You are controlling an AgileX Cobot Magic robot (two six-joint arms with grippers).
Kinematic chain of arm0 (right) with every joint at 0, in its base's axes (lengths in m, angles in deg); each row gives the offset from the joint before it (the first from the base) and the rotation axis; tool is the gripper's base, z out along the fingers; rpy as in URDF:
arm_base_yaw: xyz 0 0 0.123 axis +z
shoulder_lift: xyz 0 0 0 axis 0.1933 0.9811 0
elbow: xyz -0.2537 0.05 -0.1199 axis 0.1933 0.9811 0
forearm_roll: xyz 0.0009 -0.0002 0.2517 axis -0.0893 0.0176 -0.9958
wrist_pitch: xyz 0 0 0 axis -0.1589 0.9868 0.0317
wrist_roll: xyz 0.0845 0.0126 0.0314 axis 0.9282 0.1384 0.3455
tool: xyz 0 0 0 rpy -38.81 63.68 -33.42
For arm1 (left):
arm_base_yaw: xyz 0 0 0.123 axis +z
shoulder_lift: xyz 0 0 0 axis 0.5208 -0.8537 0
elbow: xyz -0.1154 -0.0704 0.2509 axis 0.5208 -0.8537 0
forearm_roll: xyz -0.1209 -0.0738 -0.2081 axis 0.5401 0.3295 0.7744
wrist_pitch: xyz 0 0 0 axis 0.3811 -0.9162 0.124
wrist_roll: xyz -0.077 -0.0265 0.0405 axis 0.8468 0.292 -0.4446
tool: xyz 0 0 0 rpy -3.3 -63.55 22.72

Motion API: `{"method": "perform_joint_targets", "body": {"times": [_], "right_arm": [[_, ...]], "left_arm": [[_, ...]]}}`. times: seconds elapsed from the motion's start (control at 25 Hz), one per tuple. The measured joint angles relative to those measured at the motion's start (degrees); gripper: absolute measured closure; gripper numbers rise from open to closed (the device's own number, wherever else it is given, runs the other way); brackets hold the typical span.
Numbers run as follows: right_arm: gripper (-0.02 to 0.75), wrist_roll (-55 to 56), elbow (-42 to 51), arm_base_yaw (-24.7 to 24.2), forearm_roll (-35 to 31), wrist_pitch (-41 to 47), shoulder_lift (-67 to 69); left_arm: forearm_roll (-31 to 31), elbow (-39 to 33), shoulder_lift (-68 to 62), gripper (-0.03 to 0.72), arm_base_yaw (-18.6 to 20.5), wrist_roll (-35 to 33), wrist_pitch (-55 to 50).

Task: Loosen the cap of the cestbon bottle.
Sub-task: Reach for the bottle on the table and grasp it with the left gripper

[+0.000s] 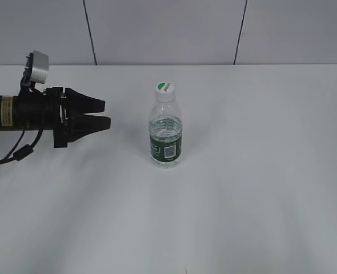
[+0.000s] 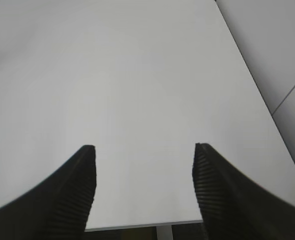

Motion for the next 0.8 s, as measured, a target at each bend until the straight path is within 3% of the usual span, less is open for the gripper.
{"method": "perform_joint_targets", "body": {"times": [0.44,0.8], "right_arm": [[0.271,0.0,0.0,0.0,0.0,0.0,0.0],[0.272,0.0,0.0,0.0,0.0,-0.1,0.0]], "left_arm": [[-2.6,0.2,-0.1,0.270,-0.2,0.3,0.0],[-0.3,0.0,-0.1,0.268,-3.3,0.6,0.0]]}}
